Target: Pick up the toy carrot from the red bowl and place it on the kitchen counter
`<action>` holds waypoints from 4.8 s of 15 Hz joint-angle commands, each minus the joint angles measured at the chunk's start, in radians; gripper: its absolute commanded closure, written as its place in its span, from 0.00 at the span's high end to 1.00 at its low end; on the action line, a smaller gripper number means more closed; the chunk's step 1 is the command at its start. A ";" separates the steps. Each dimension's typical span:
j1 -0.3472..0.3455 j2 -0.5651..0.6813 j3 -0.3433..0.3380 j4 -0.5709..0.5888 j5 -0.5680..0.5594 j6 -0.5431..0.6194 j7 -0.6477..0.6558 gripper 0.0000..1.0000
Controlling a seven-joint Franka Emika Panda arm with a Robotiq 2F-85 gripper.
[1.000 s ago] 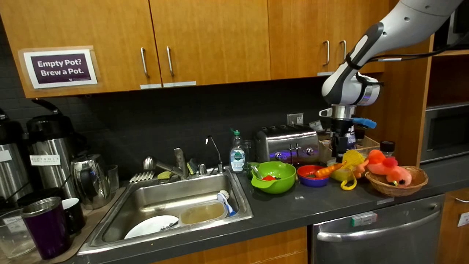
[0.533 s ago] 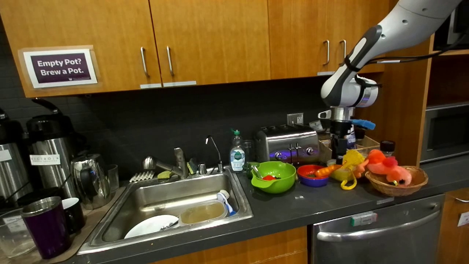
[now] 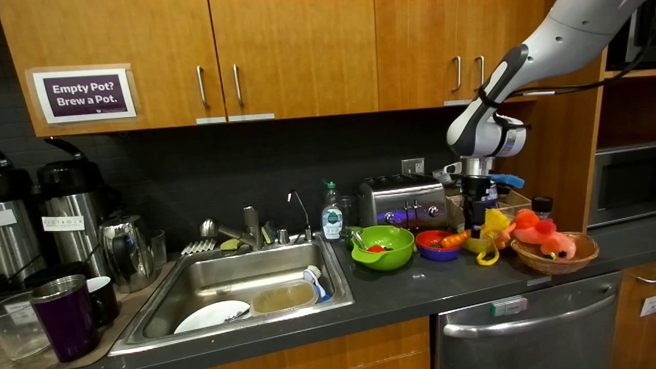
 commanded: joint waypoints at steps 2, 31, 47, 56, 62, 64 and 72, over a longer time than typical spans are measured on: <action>-0.027 0.000 0.024 0.018 -0.028 -0.025 0.025 0.61; -0.105 -0.127 0.012 -0.052 0.122 0.162 -0.045 0.06; -0.096 -0.227 -0.016 -0.250 0.621 0.283 -0.410 0.06; -0.078 -0.244 -0.034 -0.329 0.681 0.172 -0.648 0.06; -0.081 -0.203 -0.051 -0.306 0.723 0.005 -0.908 0.06; -0.081 -0.175 -0.050 -0.296 0.694 -0.052 -0.945 0.06; -0.088 -0.073 -0.041 -0.249 0.470 -0.093 -0.875 0.06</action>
